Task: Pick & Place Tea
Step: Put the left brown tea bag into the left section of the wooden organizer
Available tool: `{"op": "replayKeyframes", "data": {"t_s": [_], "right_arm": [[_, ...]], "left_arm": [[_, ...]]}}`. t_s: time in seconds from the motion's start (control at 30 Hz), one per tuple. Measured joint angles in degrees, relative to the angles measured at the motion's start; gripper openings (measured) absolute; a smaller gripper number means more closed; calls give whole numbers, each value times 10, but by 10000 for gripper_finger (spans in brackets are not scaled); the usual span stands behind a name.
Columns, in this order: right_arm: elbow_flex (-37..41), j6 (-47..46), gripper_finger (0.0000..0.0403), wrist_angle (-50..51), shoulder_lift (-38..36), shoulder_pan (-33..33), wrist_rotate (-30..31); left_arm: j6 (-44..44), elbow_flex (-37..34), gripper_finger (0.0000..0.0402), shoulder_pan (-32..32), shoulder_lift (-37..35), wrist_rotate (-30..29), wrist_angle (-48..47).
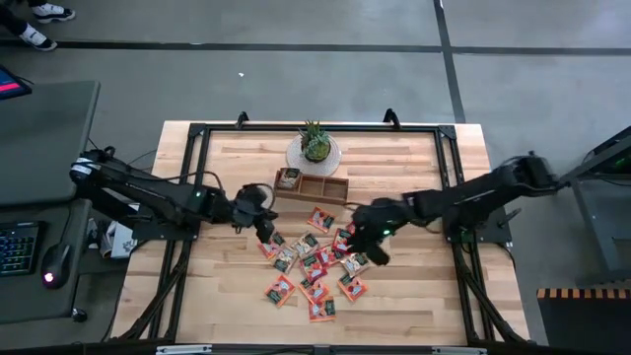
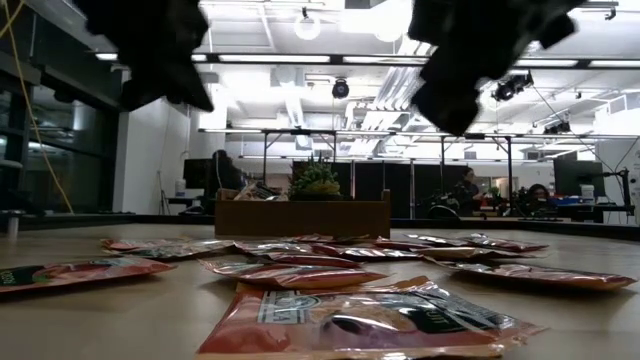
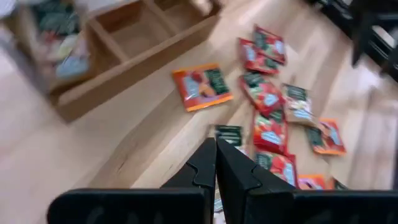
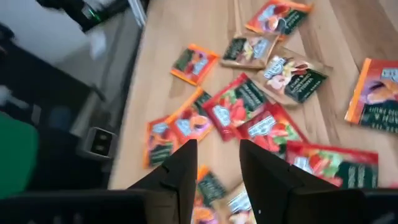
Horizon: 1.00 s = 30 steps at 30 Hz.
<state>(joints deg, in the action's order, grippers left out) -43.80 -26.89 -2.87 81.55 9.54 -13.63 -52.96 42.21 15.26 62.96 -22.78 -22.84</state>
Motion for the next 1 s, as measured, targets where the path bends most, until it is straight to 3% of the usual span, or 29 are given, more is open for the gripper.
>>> {"op": "replayKeyframes", "data": {"t_s": [0.27, 0.47, 0.77, 1.0], "right_arm": [[-148, 129, 56, 42, 144, -5, -4], [-239, 156, 13, 51, 224, -29, -4], [-320, 155, 1, 63, 326, -48, -65], [-385, 117, 1, 65, 388, -46, -108]], "left_arm": [[-202, -59, 9, 82, -37, -86, -11], [-320, -64, 9, 132, -31, -91, -91], [-364, -64, 9, 184, -20, -100, -113], [-369, -63, 9, 186, -17, -88, -120]]}}
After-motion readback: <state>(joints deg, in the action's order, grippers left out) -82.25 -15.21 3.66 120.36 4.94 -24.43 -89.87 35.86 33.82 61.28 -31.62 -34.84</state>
